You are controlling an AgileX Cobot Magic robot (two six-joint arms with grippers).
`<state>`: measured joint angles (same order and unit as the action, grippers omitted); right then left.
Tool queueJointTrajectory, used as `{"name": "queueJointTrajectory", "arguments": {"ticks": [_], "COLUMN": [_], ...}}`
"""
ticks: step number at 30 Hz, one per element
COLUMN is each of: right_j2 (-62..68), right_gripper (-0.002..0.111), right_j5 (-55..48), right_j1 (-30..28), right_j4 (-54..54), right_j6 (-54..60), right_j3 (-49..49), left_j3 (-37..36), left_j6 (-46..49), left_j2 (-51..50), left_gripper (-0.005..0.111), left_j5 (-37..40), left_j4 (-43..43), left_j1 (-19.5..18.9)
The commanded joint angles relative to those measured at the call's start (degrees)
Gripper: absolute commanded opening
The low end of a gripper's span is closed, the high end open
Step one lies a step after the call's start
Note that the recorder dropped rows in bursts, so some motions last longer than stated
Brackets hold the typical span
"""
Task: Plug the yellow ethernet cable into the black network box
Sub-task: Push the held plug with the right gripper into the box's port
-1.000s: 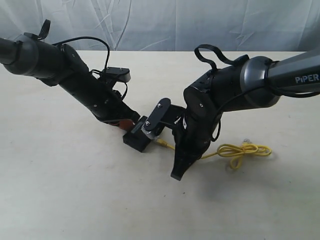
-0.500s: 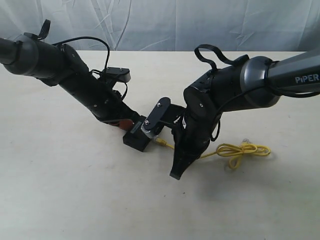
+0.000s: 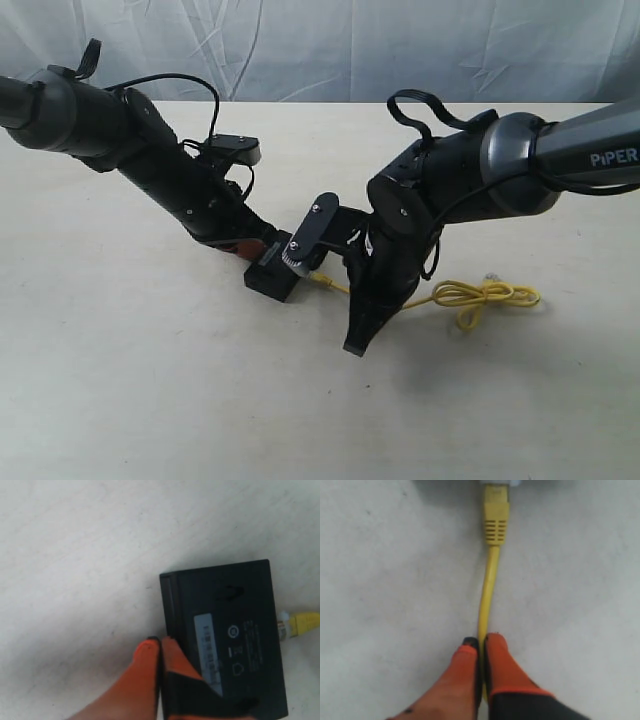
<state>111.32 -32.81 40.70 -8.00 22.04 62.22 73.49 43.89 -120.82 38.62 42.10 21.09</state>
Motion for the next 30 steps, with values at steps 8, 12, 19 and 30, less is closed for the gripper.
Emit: {"name": "queueJointTrajectory", "arguments": {"ticks": [8, 12, 19, 30], "right_j2": [-0.46, -0.46, -0.33, -0.24], "right_gripper": [-0.001, -0.001, -0.001, -0.001], "right_j5": [1.6, 2.58, 3.7, 5.8], "right_j1": [-0.01, -0.01, -0.01, 1.38], "right_j4": [-0.77, -0.54, -0.31, 0.48], "right_j6": [0.48, 0.48, 0.48, 4.6], "right_j3": [0.38, 0.38, 0.38, 0.38], "left_j3": [0.12, 0.12, 0.12, 0.12], "left_j6": [0.17, 0.17, 0.17, 0.17], "left_j2": [-0.07, -0.07, -0.07, -0.07], "left_gripper": [0.0, 0.0, 0.0, 0.0], "left_j5": [0.38, 0.38, 0.38, 0.38], "left_j4": [0.09, 0.09, 0.09, -0.28], "left_j1": [0.2, 0.2, 0.2, 0.2]}}
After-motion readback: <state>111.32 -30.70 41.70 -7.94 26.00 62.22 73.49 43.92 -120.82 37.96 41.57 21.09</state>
